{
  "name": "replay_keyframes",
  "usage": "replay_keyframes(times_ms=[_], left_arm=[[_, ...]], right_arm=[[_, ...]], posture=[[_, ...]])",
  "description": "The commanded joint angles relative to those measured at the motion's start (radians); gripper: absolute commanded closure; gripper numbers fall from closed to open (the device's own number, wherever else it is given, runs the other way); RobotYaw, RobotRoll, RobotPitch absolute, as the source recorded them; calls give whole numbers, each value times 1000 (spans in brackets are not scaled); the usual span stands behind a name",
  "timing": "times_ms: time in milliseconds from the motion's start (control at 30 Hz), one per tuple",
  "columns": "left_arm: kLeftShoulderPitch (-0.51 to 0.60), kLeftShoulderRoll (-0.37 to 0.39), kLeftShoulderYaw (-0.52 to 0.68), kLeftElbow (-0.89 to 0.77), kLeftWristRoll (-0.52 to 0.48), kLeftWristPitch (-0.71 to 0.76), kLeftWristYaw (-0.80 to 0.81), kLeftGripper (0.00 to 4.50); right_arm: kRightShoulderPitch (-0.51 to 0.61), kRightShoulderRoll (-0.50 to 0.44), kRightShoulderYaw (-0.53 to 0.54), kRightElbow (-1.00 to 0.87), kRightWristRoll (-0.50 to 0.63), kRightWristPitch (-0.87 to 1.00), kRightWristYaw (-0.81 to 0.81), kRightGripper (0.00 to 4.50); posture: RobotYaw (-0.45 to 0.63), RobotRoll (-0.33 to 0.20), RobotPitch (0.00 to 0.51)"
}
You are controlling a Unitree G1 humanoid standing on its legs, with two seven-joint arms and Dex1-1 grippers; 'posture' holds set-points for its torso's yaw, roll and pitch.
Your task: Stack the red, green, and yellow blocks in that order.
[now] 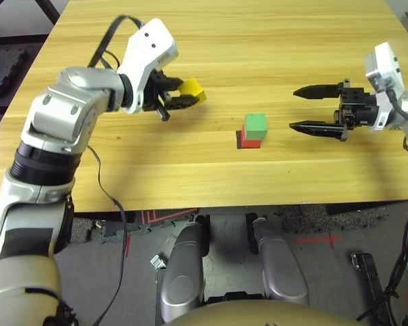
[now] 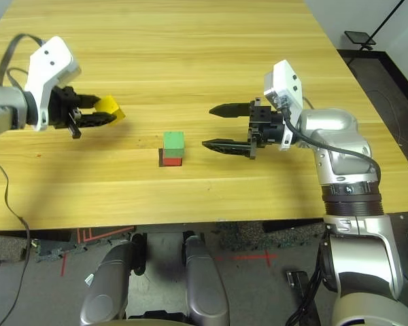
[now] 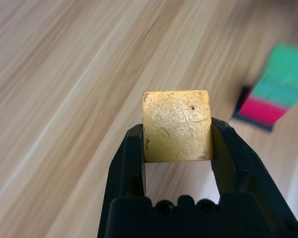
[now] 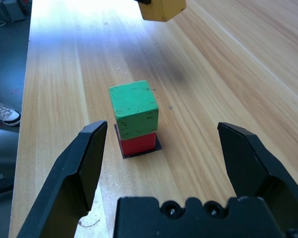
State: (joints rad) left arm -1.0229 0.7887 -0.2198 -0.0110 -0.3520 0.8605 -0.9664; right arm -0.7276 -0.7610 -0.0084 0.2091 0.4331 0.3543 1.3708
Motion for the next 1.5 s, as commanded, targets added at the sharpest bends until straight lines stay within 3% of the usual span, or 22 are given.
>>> replay_keyframes(times_ms=[33, 267, 567, 900, 1500], left_arm=[[-43, -2, -63, 2, 13, 10, -86, 2592], [-104, -34, -200, -86, 22, 39, -216, 2592], [-219, -171, -227, -3, 63, 9, -227, 2592], [-220, -167, -296, 16, 135, -26, -287, 2592], [-222, -246, -318, 103, 235, -106, -316, 2592]], right_arm=[[9, -24, -1, -17, -4, 3, 16, 0], [16, -64, -9, -36, 3, 20, 25, 0], [37, -61, -18, -67, 13, 36, 0, 0], [55, -58, -27, -101, 29, 52, -29, 0], [74, -48, -36, -110, 35, 47, -46, 0]], posture=[[310, 116, 229], [298, 115, 226], [279, 120, 227], [272, 132, 234], [252, 139, 247]])
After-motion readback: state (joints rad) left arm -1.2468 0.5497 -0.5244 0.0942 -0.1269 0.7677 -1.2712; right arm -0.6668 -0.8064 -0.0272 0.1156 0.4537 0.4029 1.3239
